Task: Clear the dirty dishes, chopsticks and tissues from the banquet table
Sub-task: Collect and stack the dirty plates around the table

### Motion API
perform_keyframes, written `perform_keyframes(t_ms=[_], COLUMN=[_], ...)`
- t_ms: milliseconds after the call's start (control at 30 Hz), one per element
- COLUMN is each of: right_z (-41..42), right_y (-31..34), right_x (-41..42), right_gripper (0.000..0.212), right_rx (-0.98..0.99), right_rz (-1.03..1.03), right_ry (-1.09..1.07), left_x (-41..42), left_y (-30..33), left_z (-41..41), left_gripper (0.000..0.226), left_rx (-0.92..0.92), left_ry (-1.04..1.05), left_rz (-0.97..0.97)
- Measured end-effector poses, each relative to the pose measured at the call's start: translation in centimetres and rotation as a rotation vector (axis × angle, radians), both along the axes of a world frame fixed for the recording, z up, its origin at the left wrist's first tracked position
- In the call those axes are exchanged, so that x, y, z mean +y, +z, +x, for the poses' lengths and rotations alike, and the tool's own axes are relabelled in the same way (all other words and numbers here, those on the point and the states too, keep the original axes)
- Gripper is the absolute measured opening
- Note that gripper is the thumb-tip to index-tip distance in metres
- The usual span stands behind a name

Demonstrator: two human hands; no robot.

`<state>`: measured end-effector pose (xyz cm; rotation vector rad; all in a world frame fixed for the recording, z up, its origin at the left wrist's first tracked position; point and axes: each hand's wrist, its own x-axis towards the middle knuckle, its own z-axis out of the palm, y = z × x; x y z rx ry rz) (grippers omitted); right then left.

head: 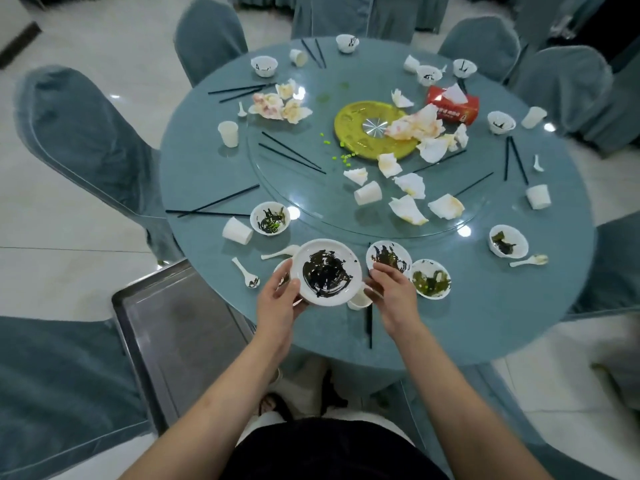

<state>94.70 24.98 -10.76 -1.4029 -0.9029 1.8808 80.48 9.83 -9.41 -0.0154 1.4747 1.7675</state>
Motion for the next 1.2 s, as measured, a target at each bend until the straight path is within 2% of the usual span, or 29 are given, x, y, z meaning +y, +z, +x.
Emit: perform_keyframes(t_ms=[200, 333, 433, 733, 933, 1200], right_z=[1.8, 2.6, 2.6, 1.5, 1.1, 1.0], right_y=[-5.3, -8.4, -9.8, -12.3, -13.0, -12.3], right_x=[4.0, 6.1, 7.2, 9.7, 10.6, 10.4], right_gripper=[0.017, 0.003, 0.005, 0.019, 0.012, 0.011], right_rx=[-0.148, -0.25, -0.286, -0.263, -0.249, -0.284], right_rz=[-0.181, -0.302, -0.361, -0.472, -0.516, -0.49], right_ry=[-0.119, -0.195, -0.21, -0.23, -0.302, -0.211], left_x=[1.5, 2.7, 3.4, 5.7, 6.6, 7.0], left_y=[-1.0, -1.7, -2.5, -3.7, -3.6, -3.4], left_z=[-0.5, -0.6, -0.5, -0.6, -0.8, -1.0], left_gripper=[0.041, 0.041, 0.041, 0.041, 0.038, 0.039], left_rx=[0.008, 0.005, -0.017, -0.023, -0.026, -0.051], left_ry=[-0.002, 0.001, 0.021, 0.075, 0.092, 0.106], left_rz=[-0.032, -0.059, -0.09, -0.149, -0.157, -0.127])
